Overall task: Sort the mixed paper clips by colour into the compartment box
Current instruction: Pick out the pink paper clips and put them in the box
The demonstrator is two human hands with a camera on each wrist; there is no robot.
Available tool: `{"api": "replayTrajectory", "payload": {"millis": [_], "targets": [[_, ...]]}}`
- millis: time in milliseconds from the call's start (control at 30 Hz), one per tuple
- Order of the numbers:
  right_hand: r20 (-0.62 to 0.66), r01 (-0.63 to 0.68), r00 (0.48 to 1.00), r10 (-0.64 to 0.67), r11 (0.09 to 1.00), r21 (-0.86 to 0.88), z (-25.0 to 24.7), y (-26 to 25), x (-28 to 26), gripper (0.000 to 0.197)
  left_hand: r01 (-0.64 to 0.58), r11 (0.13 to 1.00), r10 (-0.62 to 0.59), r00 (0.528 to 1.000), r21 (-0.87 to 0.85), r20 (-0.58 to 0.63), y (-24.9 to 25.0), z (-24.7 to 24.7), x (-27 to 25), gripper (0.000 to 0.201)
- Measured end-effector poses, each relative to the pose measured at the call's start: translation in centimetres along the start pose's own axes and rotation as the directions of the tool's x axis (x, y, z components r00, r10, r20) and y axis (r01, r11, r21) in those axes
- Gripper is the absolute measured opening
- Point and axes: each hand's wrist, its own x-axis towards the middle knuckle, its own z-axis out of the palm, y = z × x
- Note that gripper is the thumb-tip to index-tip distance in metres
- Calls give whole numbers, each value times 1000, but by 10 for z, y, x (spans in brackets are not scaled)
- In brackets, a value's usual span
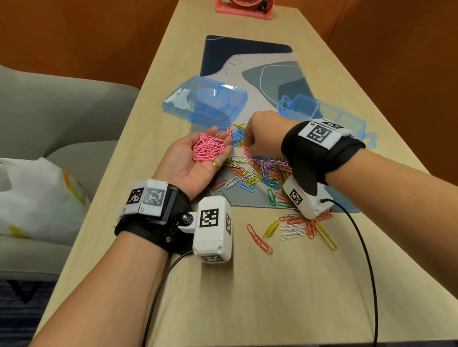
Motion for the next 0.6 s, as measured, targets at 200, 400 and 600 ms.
{"api": "replayTrajectory", "payload": {"millis": [200,400,600], "targets": [[-28,-29,999,29,1000,-6,2,-5,3,30,-2,1000,2,1000,7,1,-1,1,-1,33],[-20,-60,998,60,998,0,3,-8,5,24,-5,1000,5,1000,0,13,0,1,0,30],[38,-27,999,28,1000,-14,4,-6,1,19,-8,1000,8,1000,-13,22,0,1,-1,29]]}}
